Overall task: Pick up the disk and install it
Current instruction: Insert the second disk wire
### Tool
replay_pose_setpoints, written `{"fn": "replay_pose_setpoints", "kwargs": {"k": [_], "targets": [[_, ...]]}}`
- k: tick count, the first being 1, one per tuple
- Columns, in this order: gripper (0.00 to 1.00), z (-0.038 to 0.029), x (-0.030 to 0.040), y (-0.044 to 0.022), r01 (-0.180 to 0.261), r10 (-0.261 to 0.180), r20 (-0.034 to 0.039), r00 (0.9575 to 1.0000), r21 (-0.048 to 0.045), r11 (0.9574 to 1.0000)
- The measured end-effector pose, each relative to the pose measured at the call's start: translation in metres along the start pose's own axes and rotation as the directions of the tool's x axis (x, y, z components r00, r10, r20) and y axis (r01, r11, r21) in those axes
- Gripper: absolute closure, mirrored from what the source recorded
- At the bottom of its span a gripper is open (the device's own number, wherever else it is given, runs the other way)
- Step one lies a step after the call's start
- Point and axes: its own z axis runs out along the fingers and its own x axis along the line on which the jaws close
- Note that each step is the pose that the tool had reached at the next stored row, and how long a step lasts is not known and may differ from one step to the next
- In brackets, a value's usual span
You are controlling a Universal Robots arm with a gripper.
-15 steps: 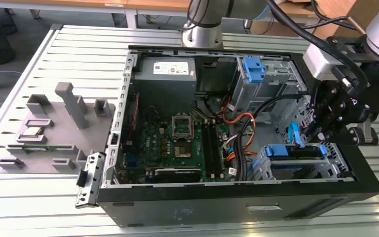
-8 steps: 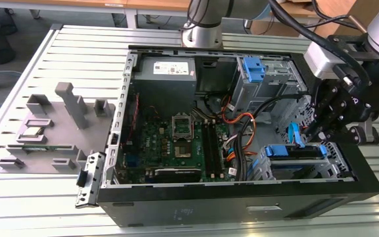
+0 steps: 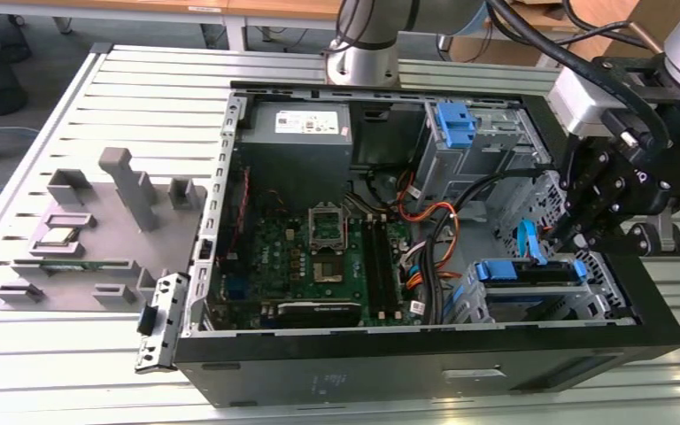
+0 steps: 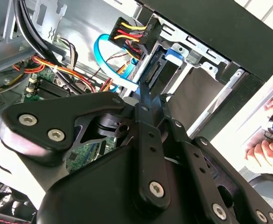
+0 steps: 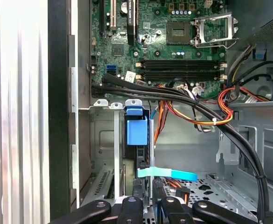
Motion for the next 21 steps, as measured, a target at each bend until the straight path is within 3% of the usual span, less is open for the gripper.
{"fn": "replay_pose_setpoints", "kwargs": {"k": [2, 11, 17, 21], "targets": [[0.76, -0.0004, -0.0001, -0.004, 0.0, 0.0, -0.0003, 1.0, 0.0, 1.0], [0.76, -0.0004, -0.0001, -0.0045, 0.0, 0.0, -0.0002, 1.0, 0.0, 1.0], [0.76, 0.0002, -0.0002, -0.0121, 0.0, 0.0, -0.0005, 1.0, -0.0021, 1.0], [0.76, 0.0004, -0.0011, -0.013, 0.0, 0.0, -0.0003, 1.0, -0.0023, 1.0]]}}
